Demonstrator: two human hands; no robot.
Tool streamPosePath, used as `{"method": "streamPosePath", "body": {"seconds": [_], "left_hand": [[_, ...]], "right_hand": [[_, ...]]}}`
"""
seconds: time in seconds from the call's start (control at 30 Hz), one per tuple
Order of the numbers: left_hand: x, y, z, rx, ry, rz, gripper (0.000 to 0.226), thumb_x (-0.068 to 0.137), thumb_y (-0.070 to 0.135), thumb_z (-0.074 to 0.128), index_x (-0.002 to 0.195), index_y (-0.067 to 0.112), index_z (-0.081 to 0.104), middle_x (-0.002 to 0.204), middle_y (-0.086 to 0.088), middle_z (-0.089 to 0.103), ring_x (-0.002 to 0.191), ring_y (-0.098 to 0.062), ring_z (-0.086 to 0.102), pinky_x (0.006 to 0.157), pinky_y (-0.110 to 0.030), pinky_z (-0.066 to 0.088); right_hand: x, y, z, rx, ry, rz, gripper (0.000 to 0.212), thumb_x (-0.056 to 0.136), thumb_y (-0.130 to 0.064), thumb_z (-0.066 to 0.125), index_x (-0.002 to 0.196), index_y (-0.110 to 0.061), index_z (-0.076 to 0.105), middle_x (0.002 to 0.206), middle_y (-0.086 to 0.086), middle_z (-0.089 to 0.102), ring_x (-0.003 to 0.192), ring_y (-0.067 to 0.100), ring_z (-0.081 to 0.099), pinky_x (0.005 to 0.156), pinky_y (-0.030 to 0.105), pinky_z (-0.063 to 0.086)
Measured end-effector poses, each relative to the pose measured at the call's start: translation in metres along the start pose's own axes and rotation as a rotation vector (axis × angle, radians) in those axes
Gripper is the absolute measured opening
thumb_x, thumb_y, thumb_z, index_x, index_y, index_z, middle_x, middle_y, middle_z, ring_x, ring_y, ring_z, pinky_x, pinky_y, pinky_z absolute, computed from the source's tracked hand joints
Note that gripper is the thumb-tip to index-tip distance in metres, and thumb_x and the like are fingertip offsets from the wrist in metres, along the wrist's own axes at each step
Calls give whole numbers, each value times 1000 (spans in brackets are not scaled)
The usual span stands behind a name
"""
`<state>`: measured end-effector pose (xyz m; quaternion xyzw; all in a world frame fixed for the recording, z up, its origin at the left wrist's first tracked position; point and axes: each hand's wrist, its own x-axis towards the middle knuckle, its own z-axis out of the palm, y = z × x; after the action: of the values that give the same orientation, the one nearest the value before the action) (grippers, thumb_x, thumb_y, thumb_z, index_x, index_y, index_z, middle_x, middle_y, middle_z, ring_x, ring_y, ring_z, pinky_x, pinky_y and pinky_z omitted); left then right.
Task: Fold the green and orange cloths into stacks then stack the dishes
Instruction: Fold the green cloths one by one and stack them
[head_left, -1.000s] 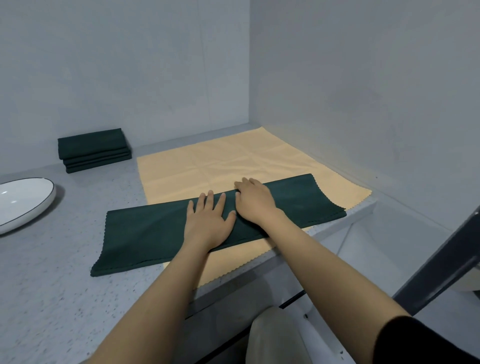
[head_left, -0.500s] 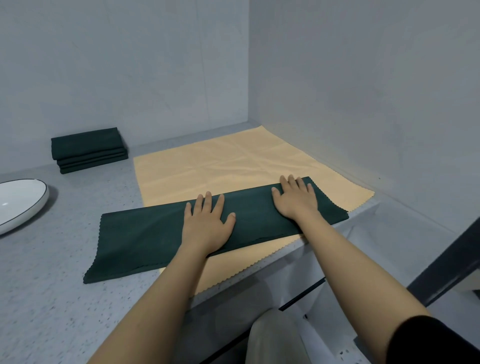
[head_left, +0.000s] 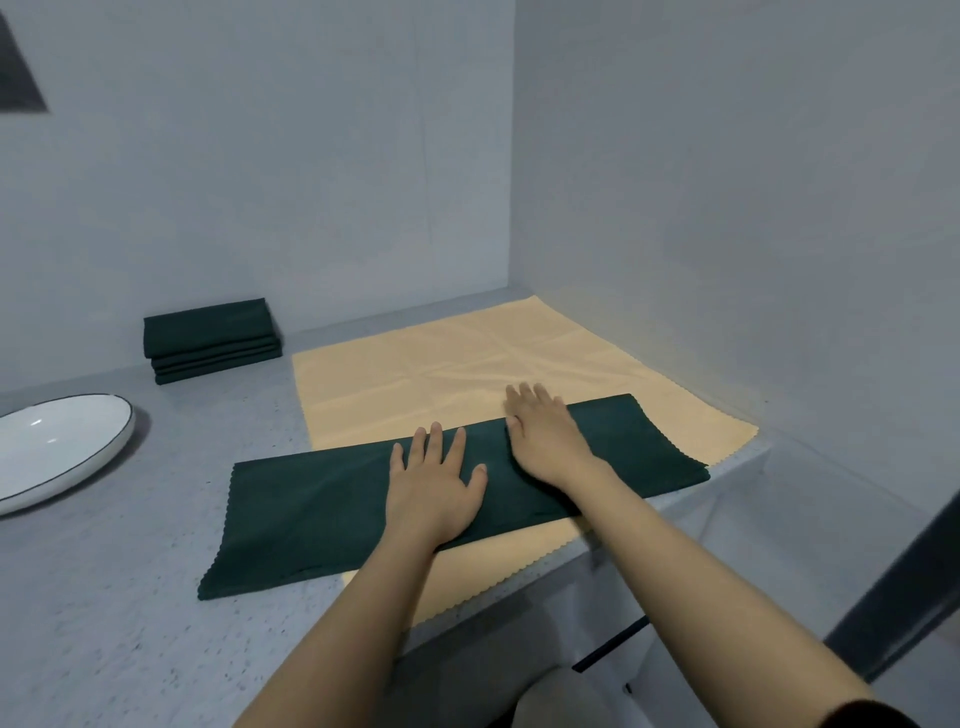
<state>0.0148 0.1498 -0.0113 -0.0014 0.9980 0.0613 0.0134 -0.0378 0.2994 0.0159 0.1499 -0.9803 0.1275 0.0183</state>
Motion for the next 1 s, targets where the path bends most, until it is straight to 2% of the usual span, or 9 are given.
{"method": "streamPosePath", "body": {"seconds": [0.1,0.27,0.63,0.8,0.9,1.0], "left_hand": [[0,-1,-1,-5,-7,3,59,100,48,12,152,26,-4,160,-3,-10,147,-20,-11,119,-44,-6],[1,-6,-3,-19,-12,32,56,101,39,12,153,24,-2,160,-1,-7,147,-17,-8,119,-41,-5],[-26,-102,-10,-26,11,-102,57,101,46,12,153,29,-2,160,5,-7,147,-11,-8,120,-36,-5],[-33,-109,-11,-9,9,-126,58,100,48,11,152,28,-3,160,3,-8,147,-13,-8,120,-38,-5],[-33,-107,-11,-17,5,-125,58,100,48,11,152,28,-3,160,3,-9,147,-13,-8,120,-38,-5],[-34,-107,-13,-17,2,-130,58,100,49,11,152,27,-3,160,3,-9,147,-13,-8,119,-38,-5]], "right_hand": [[-5,-20,15,113,-73,-99,49,103,-24,20,151,-15,13,159,3,10,146,16,5,119,34,2],[-6,-16,24,5,-77,-92,50,103,-27,19,152,-17,13,159,0,10,146,13,6,119,31,2],[-7,-18,28,-17,-80,-93,50,103,-29,16,152,-18,12,159,-2,10,146,13,7,119,31,3],[-3,-29,25,-129,-106,-47,52,101,-21,21,152,-14,8,159,4,5,146,19,4,119,35,2],[-6,-66,23,-71,-55,-202,54,100,-16,27,151,-14,11,159,5,6,146,20,5,119,32,3],[-12,-101,34,43,-108,-346,50,103,-23,25,151,-14,15,159,4,11,146,18,7,119,30,5]]}}
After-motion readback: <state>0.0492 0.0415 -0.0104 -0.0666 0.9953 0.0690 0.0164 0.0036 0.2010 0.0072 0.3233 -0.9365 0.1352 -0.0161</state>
